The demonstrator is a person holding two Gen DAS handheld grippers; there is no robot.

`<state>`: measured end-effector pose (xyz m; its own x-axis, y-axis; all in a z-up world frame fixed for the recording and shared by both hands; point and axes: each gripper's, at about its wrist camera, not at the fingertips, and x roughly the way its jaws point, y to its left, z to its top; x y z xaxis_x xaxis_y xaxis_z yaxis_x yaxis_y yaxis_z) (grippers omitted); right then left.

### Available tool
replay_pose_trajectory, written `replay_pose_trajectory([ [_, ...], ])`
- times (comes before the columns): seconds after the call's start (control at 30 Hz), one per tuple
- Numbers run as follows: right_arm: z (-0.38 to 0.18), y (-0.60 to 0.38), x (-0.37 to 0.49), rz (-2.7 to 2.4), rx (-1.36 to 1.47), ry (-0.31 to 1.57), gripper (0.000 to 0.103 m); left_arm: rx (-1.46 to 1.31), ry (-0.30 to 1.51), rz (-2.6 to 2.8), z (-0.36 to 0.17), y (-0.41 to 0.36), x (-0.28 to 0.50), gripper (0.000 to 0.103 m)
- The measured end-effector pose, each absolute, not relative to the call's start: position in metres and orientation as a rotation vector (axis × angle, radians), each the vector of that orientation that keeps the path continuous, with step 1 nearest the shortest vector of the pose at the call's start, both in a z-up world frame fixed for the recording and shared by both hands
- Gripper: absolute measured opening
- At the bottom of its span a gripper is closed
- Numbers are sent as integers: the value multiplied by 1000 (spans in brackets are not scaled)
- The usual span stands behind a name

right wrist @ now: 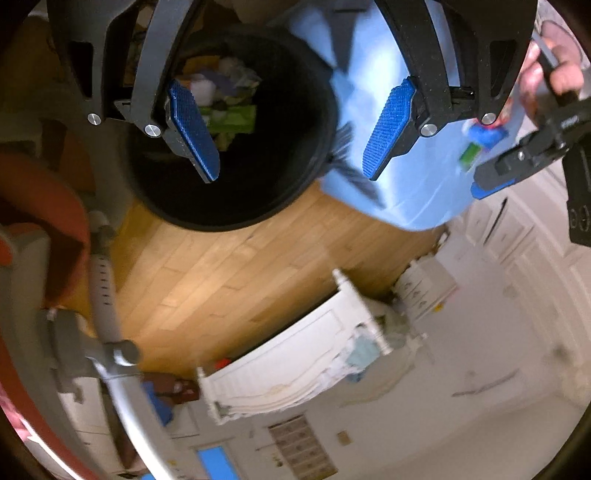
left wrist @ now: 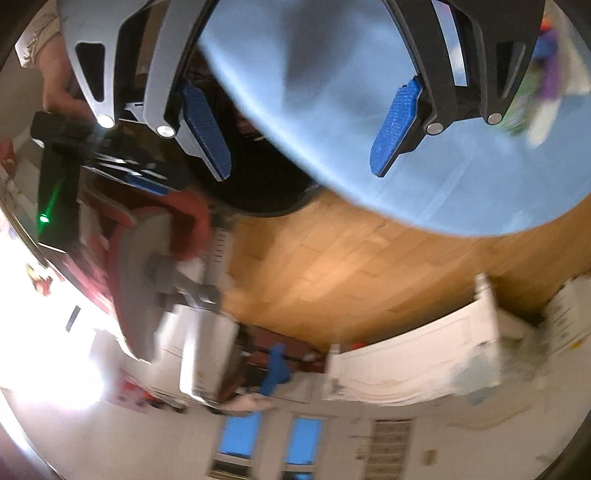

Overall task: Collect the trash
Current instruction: 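Grasp the purple bottle with left tool while right tool grasps green gum pack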

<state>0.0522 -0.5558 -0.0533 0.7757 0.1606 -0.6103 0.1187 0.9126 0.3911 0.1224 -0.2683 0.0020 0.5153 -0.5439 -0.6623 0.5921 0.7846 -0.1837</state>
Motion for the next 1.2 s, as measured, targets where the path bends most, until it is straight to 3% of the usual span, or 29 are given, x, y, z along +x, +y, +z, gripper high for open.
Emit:
replay_pose_trajectory([
  [0.3, -38, -442, 95, 285, 397, 771, 79, -22, 840, -392, -15, -111, 147, 77],
  [0.4, -32, -403, 111, 350, 386, 794, 79, -13, 883, -380, -27, -87, 152, 69],
  [0.67, -24, -322, 163, 426, 349, 893, 78, -63, 901, -445, -36, -57, 165, 55],
  [0.83, -32, -291, 196, 416, 335, 987, 70, -99, 904, -496, -41, -43, 162, 54],
  [1.2, -54, -235, 235, 353, 172, 1118, 67, -4, 913, -519, -45, -39, 156, 54],
])
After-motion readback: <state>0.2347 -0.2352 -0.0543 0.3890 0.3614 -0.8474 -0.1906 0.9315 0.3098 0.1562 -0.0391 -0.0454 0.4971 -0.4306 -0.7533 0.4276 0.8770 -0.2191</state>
